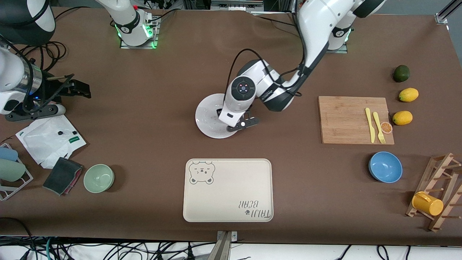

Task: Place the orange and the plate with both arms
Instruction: 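Carry the orange to the white plate and release it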

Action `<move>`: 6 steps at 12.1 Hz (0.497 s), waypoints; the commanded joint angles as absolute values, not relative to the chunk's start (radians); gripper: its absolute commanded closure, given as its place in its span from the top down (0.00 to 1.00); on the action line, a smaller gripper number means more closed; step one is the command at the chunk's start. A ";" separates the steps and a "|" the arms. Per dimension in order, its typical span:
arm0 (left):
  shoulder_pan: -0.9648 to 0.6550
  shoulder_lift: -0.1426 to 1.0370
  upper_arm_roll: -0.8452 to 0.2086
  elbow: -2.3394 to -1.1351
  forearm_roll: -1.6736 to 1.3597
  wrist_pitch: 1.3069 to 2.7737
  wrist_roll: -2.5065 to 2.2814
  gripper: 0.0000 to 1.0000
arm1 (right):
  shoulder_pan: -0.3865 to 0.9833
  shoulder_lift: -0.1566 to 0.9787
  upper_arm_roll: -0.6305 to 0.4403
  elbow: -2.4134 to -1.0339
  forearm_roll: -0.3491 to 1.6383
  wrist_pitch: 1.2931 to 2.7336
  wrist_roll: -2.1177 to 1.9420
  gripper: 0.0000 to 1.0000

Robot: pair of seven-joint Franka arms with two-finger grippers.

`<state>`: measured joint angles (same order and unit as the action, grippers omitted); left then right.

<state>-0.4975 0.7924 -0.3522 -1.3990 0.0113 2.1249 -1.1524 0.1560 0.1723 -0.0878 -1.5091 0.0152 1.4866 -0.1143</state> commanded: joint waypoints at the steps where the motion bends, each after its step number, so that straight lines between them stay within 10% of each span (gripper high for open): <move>1: -0.541 0.894 -0.337 -1.344 -0.008 2.204 -1.192 0.29 | 0.160 0.181 -0.087 -1.514 0.025 1.509 -0.121 1.00; 2: -0.545 0.908 -0.337 -1.344 -0.008 2.223 -1.195 0.32 | 0.160 0.187 -0.087 -1.514 0.025 1.512 -0.121 1.00; 4: -0.531 0.902 -0.339 -1.344 -0.008 2.224 -1.189 1.00 | 0.161 0.195 -0.086 -1.514 0.025 1.514 -0.120 1.00; 6: -0.531 0.890 -0.339 -1.341 -0.005 2.221 -1.193 1.00 | 0.160 0.195 -0.086 -1.514 0.025 1.514 -0.121 1.00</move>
